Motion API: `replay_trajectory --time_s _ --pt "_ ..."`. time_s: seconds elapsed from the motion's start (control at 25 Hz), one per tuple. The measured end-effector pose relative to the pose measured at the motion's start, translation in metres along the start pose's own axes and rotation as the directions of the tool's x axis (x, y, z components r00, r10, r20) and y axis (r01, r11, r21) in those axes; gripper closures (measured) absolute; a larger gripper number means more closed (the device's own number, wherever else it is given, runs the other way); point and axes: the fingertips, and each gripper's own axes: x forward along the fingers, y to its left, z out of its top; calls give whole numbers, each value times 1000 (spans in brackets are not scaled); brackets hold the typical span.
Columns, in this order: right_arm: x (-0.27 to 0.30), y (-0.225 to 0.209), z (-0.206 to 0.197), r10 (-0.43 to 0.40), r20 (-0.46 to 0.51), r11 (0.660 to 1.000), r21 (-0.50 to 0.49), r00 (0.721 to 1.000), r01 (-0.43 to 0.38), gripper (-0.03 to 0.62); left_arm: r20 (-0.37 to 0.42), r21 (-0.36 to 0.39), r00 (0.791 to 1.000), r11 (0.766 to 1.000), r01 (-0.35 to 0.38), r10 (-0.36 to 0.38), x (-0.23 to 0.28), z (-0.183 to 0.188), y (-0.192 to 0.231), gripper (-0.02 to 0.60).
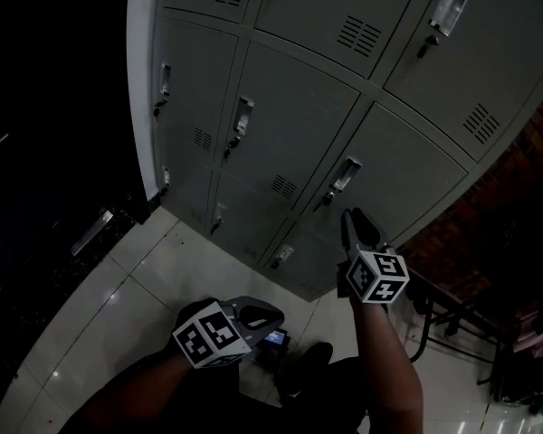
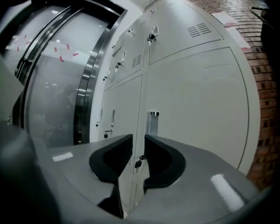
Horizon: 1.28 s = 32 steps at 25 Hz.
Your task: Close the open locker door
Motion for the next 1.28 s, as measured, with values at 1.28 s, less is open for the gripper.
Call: replay_trajectory --time_s 1.28 --pt "-226 26 -86 120 -81 989 97 989 -112 591 -37 63 999 997 41 -39 23 1 -18 569"
